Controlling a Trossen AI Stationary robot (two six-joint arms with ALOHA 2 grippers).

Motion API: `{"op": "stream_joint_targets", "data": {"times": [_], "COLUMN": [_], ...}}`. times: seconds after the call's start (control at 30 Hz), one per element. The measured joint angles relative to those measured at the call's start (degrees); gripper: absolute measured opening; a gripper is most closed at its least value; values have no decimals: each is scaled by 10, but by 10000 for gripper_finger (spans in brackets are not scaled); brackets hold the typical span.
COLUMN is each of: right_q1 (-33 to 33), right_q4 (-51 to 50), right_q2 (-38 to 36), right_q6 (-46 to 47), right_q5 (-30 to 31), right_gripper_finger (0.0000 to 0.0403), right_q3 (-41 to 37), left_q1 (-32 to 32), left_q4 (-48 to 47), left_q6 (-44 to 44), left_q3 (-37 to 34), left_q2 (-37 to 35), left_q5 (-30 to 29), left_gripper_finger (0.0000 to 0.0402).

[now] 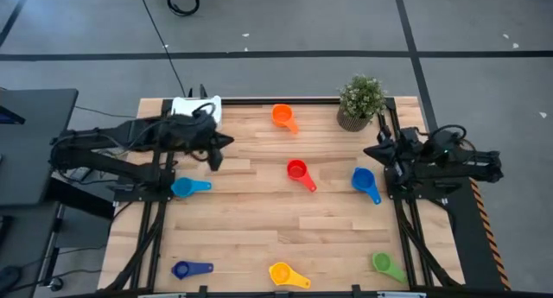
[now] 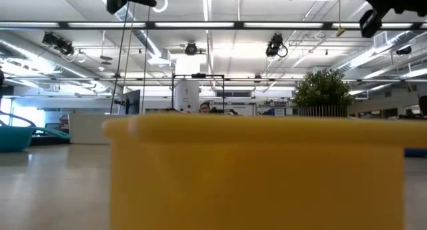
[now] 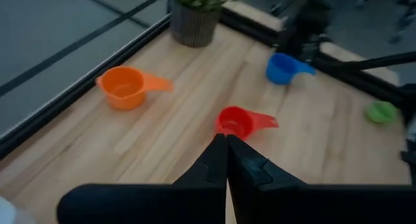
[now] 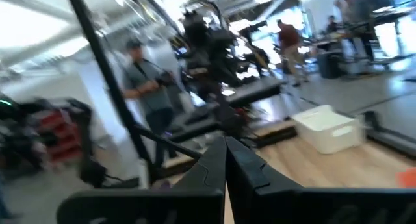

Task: Nest measuring cups in basket
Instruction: Prepare the orange measuring cup

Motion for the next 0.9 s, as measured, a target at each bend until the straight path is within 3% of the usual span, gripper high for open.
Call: {"op": "stream_joint_targets", "data": {"times": [0.2, 0.47, 0.67, 0.9], "right_q1": [0, 0, 0, 0], "right_q4": [-179, -357, -395, -391], "right_q2": [67, 212, 274, 291], "right_q6": [-21, -21, -70, -114], "right_q5": [51, 57, 50, 52], "right_gripper_finger": [3, 4, 12, 8], "right_q3": [134, 287, 349, 363], "left_q1": [41, 68, 67, 67], "left_q4": [-62, -67, -64, -50], "left_q6": [-50, -74, -72, -70], "left_q3": [80, 100, 100, 100], "left_q2": [85, 137, 147, 147], "left_q5": [0, 13, 14, 14], "left_gripper_finger": [9, 9, 13, 58]}}
